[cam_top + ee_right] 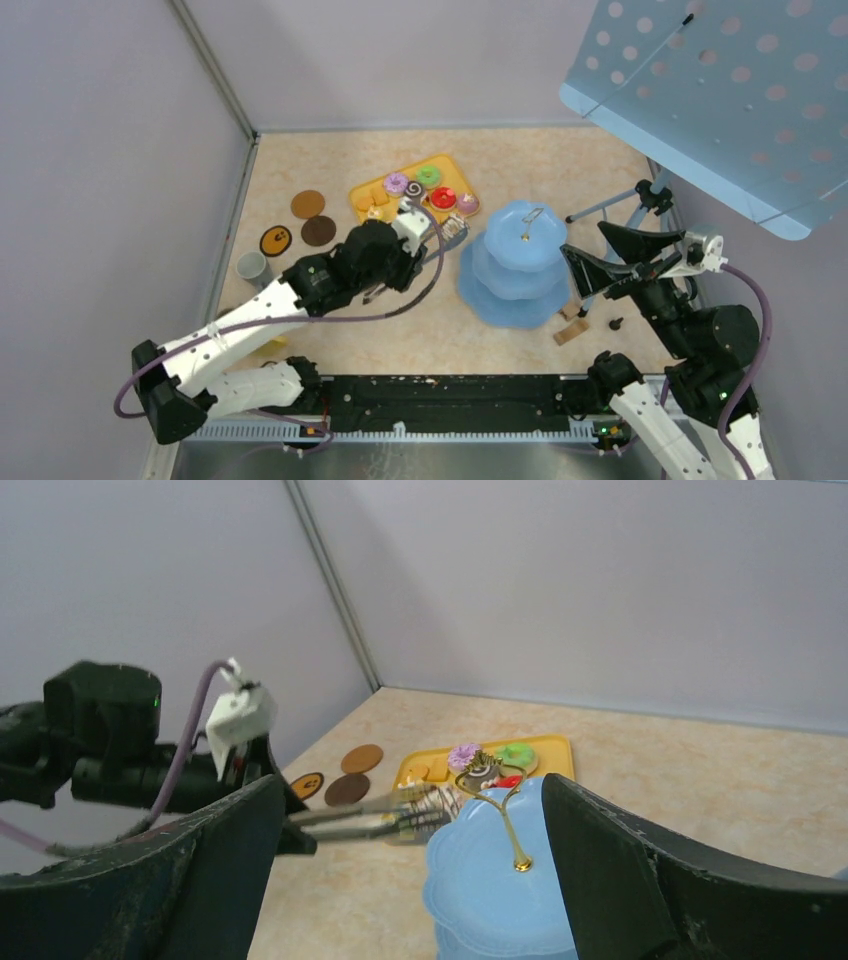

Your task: Serve the afternoon tea

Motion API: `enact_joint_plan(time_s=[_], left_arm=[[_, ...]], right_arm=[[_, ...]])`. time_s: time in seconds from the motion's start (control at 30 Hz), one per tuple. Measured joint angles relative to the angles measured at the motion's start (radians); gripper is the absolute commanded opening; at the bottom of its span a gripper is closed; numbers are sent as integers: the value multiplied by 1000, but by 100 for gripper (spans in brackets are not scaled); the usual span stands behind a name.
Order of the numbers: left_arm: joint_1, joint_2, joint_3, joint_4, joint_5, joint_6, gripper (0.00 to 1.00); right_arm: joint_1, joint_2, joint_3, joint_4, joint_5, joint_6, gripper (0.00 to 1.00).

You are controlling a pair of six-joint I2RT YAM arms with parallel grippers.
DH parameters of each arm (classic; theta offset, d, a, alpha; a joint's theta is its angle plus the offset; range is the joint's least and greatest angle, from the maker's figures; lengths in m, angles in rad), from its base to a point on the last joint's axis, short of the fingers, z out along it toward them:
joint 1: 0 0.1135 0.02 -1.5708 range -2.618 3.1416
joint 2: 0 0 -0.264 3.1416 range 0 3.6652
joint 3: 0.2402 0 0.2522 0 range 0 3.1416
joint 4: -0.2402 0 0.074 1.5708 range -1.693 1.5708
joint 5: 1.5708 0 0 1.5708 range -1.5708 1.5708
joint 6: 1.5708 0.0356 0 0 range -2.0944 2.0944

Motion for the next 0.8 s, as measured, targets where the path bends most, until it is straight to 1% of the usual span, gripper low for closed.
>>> enact_joint_plan(time_s=[0.07, 0.13, 0.27, 0.43, 0.53, 0.63, 0.7, 0.8], left_arm=[[-97, -48, -106, 46, -39, -18, 38], [-148, -78, -192, 72, -81, -42, 38], [-178, -108, -315, 137, -164, -86, 37], [-216, -155, -468, 323, -209, -98, 37], [-255, -152, -513, 427, -236, -79, 38], [-270, -124, -521, 526, -251, -48, 38], [-272, -66, -519, 600, -260, -28, 38], [-272, 23, -519, 649, -263, -6, 38]], right_arm=[[0, 0, -5, 1, -3, 5, 98], [0, 0, -5, 2, -3, 8, 98], [0, 0, -5, 2, -5, 19, 98], [0, 0, -5, 2, -6, 25, 98], [0, 0, -5, 2, -6, 31, 98], [0, 0, -5, 2, -7, 33, 98], [0, 0, -5, 2, -8, 35, 98], [0, 0, -5, 2, -8, 41, 98]])
